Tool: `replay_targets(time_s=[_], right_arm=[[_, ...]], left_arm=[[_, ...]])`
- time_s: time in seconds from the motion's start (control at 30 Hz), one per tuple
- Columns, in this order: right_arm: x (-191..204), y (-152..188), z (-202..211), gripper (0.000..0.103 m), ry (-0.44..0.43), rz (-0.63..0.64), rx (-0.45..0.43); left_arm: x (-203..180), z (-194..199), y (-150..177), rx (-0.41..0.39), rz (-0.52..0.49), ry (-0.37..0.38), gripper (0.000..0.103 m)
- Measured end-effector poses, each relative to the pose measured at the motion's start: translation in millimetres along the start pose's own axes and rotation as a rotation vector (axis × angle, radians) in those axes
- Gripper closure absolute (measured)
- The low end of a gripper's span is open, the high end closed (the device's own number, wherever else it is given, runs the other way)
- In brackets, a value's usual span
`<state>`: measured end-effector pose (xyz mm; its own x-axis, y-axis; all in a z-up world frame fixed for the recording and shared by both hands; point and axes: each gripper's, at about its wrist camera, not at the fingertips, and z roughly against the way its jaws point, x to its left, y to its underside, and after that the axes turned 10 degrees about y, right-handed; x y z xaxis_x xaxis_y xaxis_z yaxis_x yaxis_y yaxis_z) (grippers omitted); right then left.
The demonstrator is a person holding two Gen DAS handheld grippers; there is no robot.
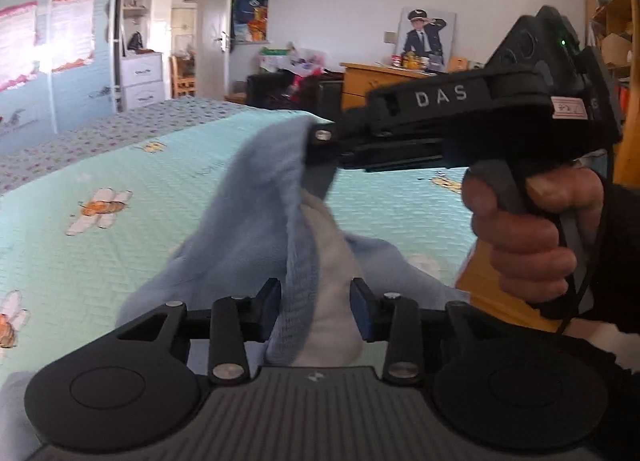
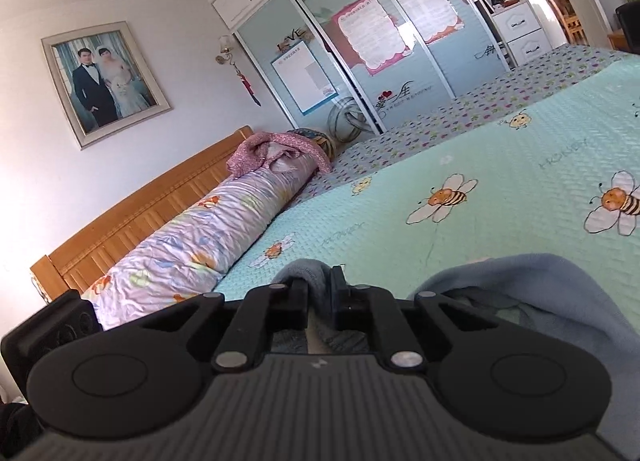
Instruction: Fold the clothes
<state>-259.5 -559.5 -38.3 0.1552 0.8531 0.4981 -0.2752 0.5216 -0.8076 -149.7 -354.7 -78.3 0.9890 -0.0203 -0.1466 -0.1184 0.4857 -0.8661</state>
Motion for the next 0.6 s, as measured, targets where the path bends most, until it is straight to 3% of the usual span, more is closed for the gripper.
replay_targets(time_s=[0.03,0.07,0.1,0.2,0.27,0.33,0.4,0.5,0.6], right_arm=[[1.6,0.4,-0.6,0.092,-0.005,0.005,0.003],[3.2,0.9,-1.3,0.092,-0.011,0.009,0.005],[5.2,0.7,-1.9,0.092,-0.012,0.018,0.008],[8.9,-3.5,-1.6,0.091,0.006,0.044,0.001],[12.1,-7.2,1.9,0.087,0.038,0.067,-0.019],[13.0,-8.5,5.7,0.072,0.042,0.078,-0.026],[12.4,-7.5,8.0,0.065,0.042,0.083,-0.026],[6.3,4.0,2.7,0.062,0.059,0.061,0.002],[1.0,30.6,-14.8,0.061,0.095,0.016,0.096]], left_arm=[[12.2,5.9,-1.4,0.001,0.007,-0.002,0.074],[14.0,4.2,-1.8,-0.004,0.014,-0.011,0.091],[15.6,2.9,-2.1,-0.011,0.021,-0.025,0.093],[15.9,13.1,-3.2,-0.083,0.036,-0.205,0.096],[30.9,43.7,-7.1,-0.173,0.102,-0.356,0.097],[56.2,82.7,-11.2,-0.253,0.193,-0.543,0.098],[82.6,117.8,-13.1,-0.317,0.279,-0.72,0.098],[104.5,147.4,-4.1,-0.341,0.4,-0.835,0.098],[103.4,146.7,13.3,-0.313,0.441,-0.853,0.098]])
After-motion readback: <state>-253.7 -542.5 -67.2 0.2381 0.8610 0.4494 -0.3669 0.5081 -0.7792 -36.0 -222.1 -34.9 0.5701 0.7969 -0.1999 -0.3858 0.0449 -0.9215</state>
